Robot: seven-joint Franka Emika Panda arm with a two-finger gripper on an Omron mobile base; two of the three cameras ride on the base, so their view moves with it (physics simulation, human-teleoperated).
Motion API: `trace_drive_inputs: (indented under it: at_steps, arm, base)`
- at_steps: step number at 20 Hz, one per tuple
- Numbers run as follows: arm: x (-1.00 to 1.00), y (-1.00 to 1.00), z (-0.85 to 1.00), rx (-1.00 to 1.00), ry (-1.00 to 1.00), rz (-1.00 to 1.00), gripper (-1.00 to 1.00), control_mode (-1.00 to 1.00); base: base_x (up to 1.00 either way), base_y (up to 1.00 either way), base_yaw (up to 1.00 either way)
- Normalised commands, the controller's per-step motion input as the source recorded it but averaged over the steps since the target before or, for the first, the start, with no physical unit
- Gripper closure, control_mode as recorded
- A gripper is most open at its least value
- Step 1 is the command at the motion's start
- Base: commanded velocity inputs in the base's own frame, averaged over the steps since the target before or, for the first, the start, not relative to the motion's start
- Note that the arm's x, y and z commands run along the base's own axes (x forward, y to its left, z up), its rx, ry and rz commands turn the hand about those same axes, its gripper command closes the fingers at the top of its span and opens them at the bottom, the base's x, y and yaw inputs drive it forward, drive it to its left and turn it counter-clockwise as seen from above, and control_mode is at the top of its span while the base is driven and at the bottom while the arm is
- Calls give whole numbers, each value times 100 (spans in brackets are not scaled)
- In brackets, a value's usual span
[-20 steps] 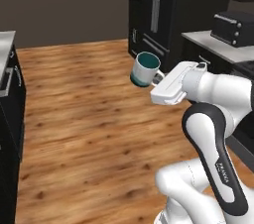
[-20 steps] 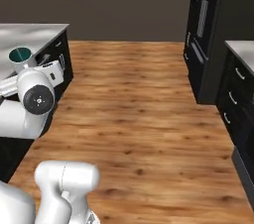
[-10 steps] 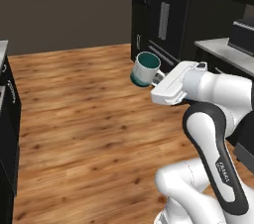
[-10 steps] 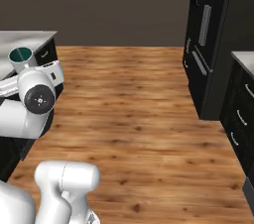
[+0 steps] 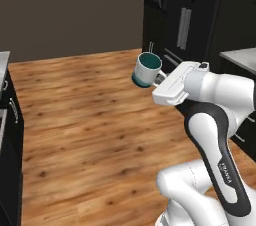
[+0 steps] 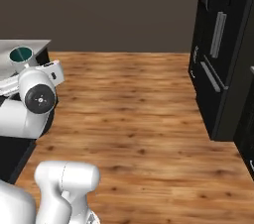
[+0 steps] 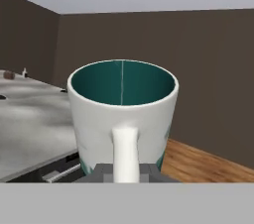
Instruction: Open the cabinet directly in front. Then move the liquor and the mug to the dining counter with the jar on it.
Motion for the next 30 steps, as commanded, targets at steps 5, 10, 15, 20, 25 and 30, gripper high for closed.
trace_drive_inputs:
  at_steps: [5, 10, 15, 20, 25, 30]
  arm:
    - [0, 0, 0, 0, 0, 0, 100, 100]
    - [0, 0, 0, 0, 0, 0, 100, 100]
    - [0, 0, 0, 0, 0, 0, 100, 100]
    - [0, 0, 0, 0, 0, 0, 100, 100]
    - [0, 0, 0, 0, 0, 0, 100, 100]
    - [0, 0, 0, 0, 0, 0, 100, 100]
  base:
    - [100, 51, 0]
    - [100, 51, 0]
    - [100, 52, 0]
    - [100, 45, 0]
    - [100, 45, 0]
    - [100, 32, 1]
